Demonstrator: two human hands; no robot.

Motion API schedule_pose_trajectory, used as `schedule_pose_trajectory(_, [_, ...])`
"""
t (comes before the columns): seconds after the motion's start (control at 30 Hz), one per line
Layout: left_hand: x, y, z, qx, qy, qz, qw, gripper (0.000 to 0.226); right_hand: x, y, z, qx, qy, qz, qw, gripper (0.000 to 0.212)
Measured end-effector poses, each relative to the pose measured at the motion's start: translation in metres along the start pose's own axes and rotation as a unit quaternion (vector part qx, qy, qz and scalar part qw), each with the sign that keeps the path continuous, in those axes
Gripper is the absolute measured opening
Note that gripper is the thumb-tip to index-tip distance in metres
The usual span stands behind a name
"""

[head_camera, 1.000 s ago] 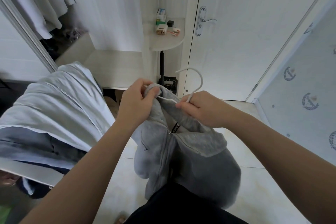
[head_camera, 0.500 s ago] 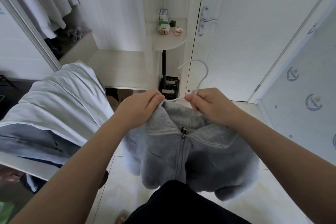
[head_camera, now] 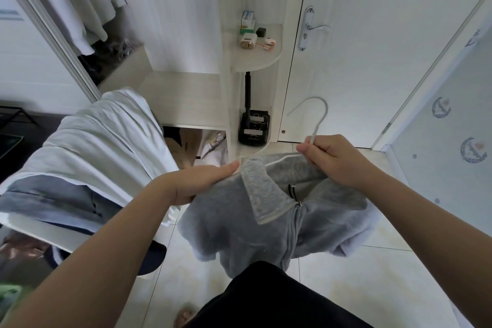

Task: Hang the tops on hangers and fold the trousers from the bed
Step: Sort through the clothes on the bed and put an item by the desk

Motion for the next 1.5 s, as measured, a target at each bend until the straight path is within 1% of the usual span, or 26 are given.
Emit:
schedule_pose_trajectory(0.03, [-0.005, 0.0, 0.0, -0.008, 0.028, -0.016, 0.999, 0.088, 0.002, 0.001, 0.0, 0.001, 0.001, -0.002, 1.0, 0.047])
schedule_pose_trajectory(0.07, [-0.01, -0.001, -0.001, -0.015, 0.031, -0.019, 0.999, 0.083, 0.003, 0.003, 0.0, 0.001, 0.004, -0.004, 1.0, 0.048])
schedule_pose_trajectory(0.2, [-0.019, 0.003, 0.002, -0.079, -0.007, 0.001, 0.997, 0.066, 0.006, 0.005, 0.0, 0.0, 0.008, -0.001, 1.0, 0.047])
schedule_pose_trajectory(0.27, [-0.02, 0.005, 0.009, -0.08, -0.035, -0.01, 0.996, 0.062, 0.005, 0.005, 0.002, -0.001, -0.002, -0.003, 1.0, 0.047])
schedule_pose_trajectory(0.37, [-0.023, 0.006, 0.018, -0.038, -0.094, -0.013, 0.995, 0.049, 0.004, 0.003, 0.004, -0.003, -0.01, -0.005, 1.0, 0.052])
schedule_pose_trajectory(0.4, [-0.024, 0.007, 0.021, -0.033, -0.109, -0.009, 0.993, 0.054, 0.004, 0.003, 0.004, -0.003, -0.012, -0.003, 1.0, 0.052])
schedule_pose_trajectory(0.47, [-0.029, 0.008, 0.022, -0.008, -0.103, -0.016, 0.995, 0.091, 0.007, 0.003, 0.004, -0.002, -0.018, -0.004, 1.0, 0.049])
schedule_pose_trajectory(0.5, [-0.032, 0.008, 0.02, 0.018, -0.089, -0.03, 0.995, 0.1, 0.008, 0.003, 0.003, -0.002, -0.02, -0.002, 1.0, 0.048])
schedule_pose_trajectory(0.53, [-0.034, 0.009, 0.02, 0.043, -0.083, -0.033, 0.995, 0.094, 0.01, 0.004, 0.004, -0.003, -0.02, 0.003, 1.0, 0.048])
schedule_pose_trajectory(0.6, [-0.033, 0.012, 0.017, 0.061, -0.117, 0.015, 0.991, 0.071, 0.012, 0.005, 0.003, -0.013, -0.022, 0.011, 1.0, 0.053])
schedule_pose_trajectory(0.67, [-0.027, 0.014, 0.01, 0.1, -0.154, 0.09, 0.979, 0.063, 0.012, 0.005, 0.001, -0.031, -0.021, 0.016, 0.999, 0.054])
schedule_pose_trajectory(0.73, [-0.017, 0.016, -0.002, 0.172, -0.144, 0.137, 0.965, 0.064, 0.01, 0.007, 0.0, -0.068, 0.001, 0.011, 0.998, 0.054])
schedule_pose_trajectory(0.8, [-0.003, 0.019, -0.014, 0.244, -0.117, 0.184, 0.945, 0.058, 0.008, 0.008, 0.005, -0.109, 0.064, 0.0, 0.992, 0.058])
schedule_pose_trajectory(0.83, [0.005, 0.021, -0.018, 0.268, -0.105, 0.208, 0.935, 0.055, 0.008, 0.008, 0.009, -0.116, 0.098, -0.003, 0.988, 0.059])
schedule_pose_trajectory(0.87, [0.012, 0.024, -0.019, 0.281, -0.099, 0.229, 0.927, 0.052, 0.008, 0.007, 0.013, -0.104, 0.12, -0.002, 0.987, 0.059])
schedule_pose_trajectory(0.93, [0.022, 0.03, -0.02, 0.27, -0.107, 0.267, 0.919, 0.041, 0.01, 0.002, 0.016, -0.033, 0.117, 0.01, 0.993, 0.05])
schedule_pose_trajectory(0.97, [0.024, 0.032, -0.02, 0.251, -0.12, 0.273, 0.921, 0.034, 0.011, 0.0, 0.015, 0.003, 0.095, 0.015, 0.995, 0.045])
schedule_pose_trajectory(1.03, [0.024, 0.037, -0.023, 0.217, -0.162, 0.259, 0.927, 0.028, 0.011, 0.0, 0.014, 0.033, 0.043, 0.017, 0.998, 0.043])
schedule_pose_trajectory(1.13, [0.018, 0.039, -0.029, 0.26, -0.229, 0.249, 0.904, 0.026, 0.007, 0.006, 0.017, 0.037, 0.014, -0.007, 0.999, 0.045])
schedule_pose_trajectory(1.23, [0.012, 0.037, -0.03, 0.29, -0.262, 0.257, 0.884, 0.018, 0.001, 0.005, 0.02, 0.035, -0.001, 0.005, 0.999, 0.046])
schedule_pose_trajectory(1.27, [0.01, 0.036, -0.031, 0.301, -0.29, 0.261, 0.87, 0.016, -0.001, 0.004, 0.02, 0.035, -0.006, 0.009, 0.999, 0.046])
schedule_pose_trajectory(1.33, [0.007, 0.033, -0.033, 0.351, -0.361, 0.257, 0.825, 0.016, -0.006, 0.003, 0.023, 0.039, -0.014, 0.011, 0.999, 0.046])
schedule_pose_trajectory(1.37, [0.008, 0.032, -0.033, 0.376, -0.394, 0.251, 0.8, 0.017, -0.008, 0.002, 0.025, 0.042, -0.017, 0.011, 0.999, 0.046])
schedule_pose_trajectory(1.4, [0.011, 0.031, -0.03, 0.382, -0.419, 0.251, 0.785, 0.021, -0.012, 0.001, 0.027, 0.042, -0.021, 0.014, 0.999, 0.046])
schedule_pose_trajectory(1.43, [0.016, 0.028, -0.024, 0.363, -0.436, 0.26, 0.781, 0.027, -0.015, -0.001, 0.03, 0.04, -0.027, 0.015, 0.999, 0.047])
schedule_pose_trajectory(1.5, [0.025, 0.017, -0.006, 0.293, -0.425, 0.287, 0.807, 0.035, -0.02, -0.006, 0.035, 0.04, -0.029, 0.019, 0.999, 0.048])
Point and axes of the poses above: each hand's wrist, its own y-axis away from the middle knuckle, its own z-axis out of the palm, x = y × z, the point moved 1 cm from there along -y, towards the middle knuckle, and after that the axes turned 9 degrees about z, right-handed, at the moved point
